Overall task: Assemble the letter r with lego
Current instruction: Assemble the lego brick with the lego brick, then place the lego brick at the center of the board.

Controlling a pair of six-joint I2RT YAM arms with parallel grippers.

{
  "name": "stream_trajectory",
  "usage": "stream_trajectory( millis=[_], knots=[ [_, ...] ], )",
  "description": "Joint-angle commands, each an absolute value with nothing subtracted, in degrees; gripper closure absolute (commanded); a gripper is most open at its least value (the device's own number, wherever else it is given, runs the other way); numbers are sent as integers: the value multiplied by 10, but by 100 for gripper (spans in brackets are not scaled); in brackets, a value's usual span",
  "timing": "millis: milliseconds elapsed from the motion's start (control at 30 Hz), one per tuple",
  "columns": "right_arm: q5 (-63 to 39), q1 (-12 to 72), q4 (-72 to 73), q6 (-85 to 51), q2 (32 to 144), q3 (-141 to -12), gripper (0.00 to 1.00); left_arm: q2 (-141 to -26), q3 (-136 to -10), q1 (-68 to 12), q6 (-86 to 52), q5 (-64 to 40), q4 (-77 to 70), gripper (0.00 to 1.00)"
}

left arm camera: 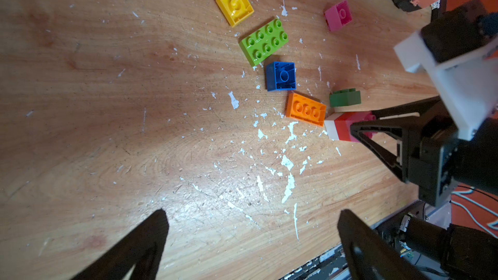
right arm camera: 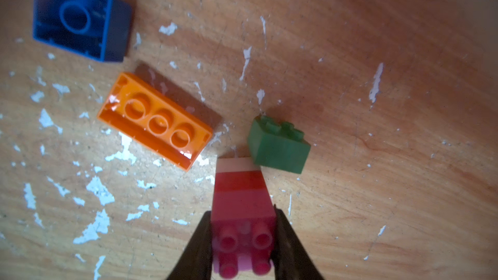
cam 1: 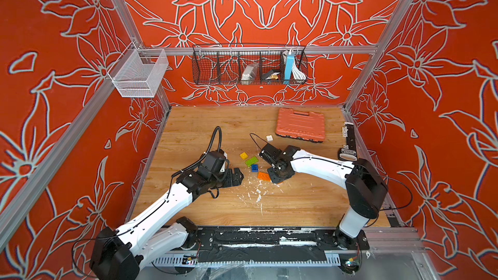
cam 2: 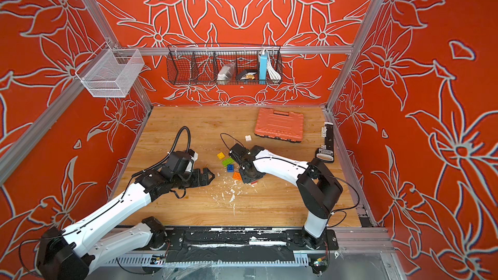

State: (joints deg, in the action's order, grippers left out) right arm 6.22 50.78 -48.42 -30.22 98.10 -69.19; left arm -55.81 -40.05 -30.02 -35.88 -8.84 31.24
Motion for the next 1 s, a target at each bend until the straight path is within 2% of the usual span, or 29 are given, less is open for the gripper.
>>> stream_trajectory(
  millis=[0, 167, 500, 967],
  knots=[
    [44, 512, -488, -259, 945, -693, 100, -556, -408, -302, -355, -89, 326, 1],
    [59, 508, -477, -233, 927, -742, 100, -549, -405, -303, -343, -108, 320, 2],
    [75, 481, -530, -192, 1064, -885, 100, -551, -400, -308, -336, -115, 316, 5],
    [34, 456, -540, -178, 1146, -942, 100, -550, -397, -310, -335, -107, 319, 5]
  ],
)
